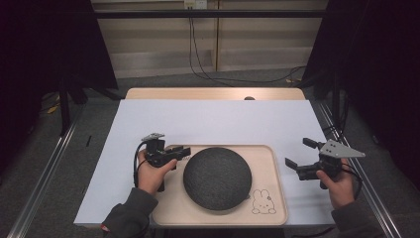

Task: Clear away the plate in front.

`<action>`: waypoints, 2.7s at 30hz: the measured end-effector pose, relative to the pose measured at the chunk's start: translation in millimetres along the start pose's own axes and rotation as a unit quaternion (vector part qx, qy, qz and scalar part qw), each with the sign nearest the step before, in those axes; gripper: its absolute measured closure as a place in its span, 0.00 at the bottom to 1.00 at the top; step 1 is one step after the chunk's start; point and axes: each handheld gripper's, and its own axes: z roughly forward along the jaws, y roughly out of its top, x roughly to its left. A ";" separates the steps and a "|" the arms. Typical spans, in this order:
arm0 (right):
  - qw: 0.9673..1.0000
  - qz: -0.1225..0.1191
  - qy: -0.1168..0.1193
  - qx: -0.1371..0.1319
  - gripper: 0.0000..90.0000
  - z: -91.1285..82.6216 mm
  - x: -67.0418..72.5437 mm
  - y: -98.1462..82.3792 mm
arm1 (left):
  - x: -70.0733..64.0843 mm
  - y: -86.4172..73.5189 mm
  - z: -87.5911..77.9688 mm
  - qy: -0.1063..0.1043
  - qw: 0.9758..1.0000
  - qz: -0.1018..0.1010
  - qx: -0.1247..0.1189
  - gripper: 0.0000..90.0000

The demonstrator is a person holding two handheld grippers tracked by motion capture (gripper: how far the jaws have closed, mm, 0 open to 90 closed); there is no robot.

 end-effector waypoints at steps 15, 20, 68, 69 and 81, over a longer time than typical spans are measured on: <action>1.000 -0.003 -0.002 0.001 0.00 -0.5 0.0 0.0 | 1.9 6.9 -16.6 0.001 0.999 0.026 -0.042 0.39; 1.000 -0.002 -0.001 0.004 0.00 -0.8 0.4 0.0 | 3.7 8.2 -21.0 -0.003 0.998 0.024 -0.057 0.29; 1.000 -0.004 -0.006 -0.001 0.00 -2.6 -1.8 0.6 | 29.9 8.6 -55.4 0.003 0.991 0.103 -0.090 0.04; 1.000 -0.004 -0.007 0.000 0.00 -2.8 -1.9 0.7 | 29.8 8.3 -55.6 0.008 0.990 0.102 -0.094 0.04; 1.000 -0.002 -0.005 -0.001 0.00 -3.0 -2.1 0.8 | 38.1 7.8 -64.2 0.013 0.989 0.112 -0.098 0.04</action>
